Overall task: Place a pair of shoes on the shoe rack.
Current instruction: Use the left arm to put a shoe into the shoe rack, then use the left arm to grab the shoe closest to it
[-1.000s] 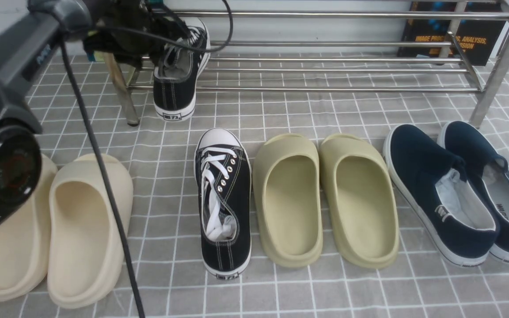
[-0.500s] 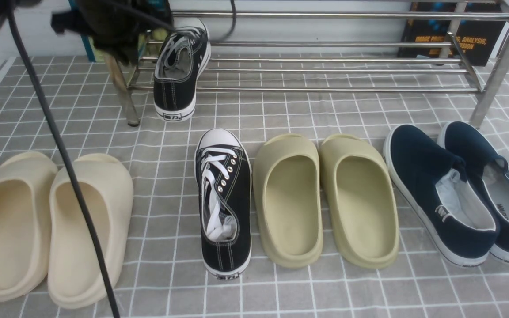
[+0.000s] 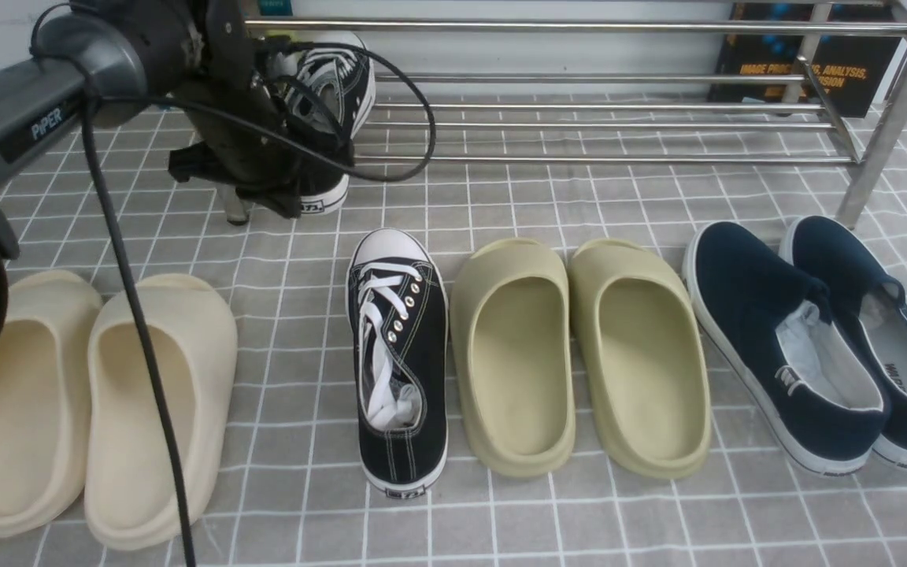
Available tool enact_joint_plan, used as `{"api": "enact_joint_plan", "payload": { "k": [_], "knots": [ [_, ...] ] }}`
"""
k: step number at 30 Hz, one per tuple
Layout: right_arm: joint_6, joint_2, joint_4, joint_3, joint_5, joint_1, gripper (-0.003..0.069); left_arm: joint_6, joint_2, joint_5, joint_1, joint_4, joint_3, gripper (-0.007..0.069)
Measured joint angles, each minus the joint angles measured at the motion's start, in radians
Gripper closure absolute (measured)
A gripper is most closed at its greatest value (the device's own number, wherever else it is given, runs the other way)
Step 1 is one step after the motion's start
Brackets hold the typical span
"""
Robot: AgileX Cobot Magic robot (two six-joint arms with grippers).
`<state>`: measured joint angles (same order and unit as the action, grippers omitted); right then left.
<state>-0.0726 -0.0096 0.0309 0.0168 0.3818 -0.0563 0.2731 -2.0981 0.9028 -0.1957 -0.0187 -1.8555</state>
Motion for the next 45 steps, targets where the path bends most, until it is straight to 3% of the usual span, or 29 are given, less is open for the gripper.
{"api": "enact_joint_plan", "payload": {
  "k": [8,19,30,38,45],
  "knots": [
    [0.000,0.000,0.000,0.000,0.000,0.000,0.0419,0.058,-0.035,-0.109,0.000,0.027,-0.063,0.0638],
    [0.000,0.000,0.000,0.000,0.000,0.000,0.0419,0.062,-0.071,-0.100,0.000,0.041,-0.100,0.0638],
    [0.000,0.000,0.000,0.000,0.000,0.000,0.0419,0.032,0.210,0.121,0.000,0.108,-0.101,0.0638],
    [0.000,0.000,0.000,0.000,0.000,0.000,0.0419,-0.041,0.543,0.343,0.000,0.019,-0.098,0.0638],
    [0.000,0.000,0.000,0.000,0.000,0.000,0.0419,-0.034,0.729,0.349,-0.080,0.019,0.202,0.0638]
  ]
}}
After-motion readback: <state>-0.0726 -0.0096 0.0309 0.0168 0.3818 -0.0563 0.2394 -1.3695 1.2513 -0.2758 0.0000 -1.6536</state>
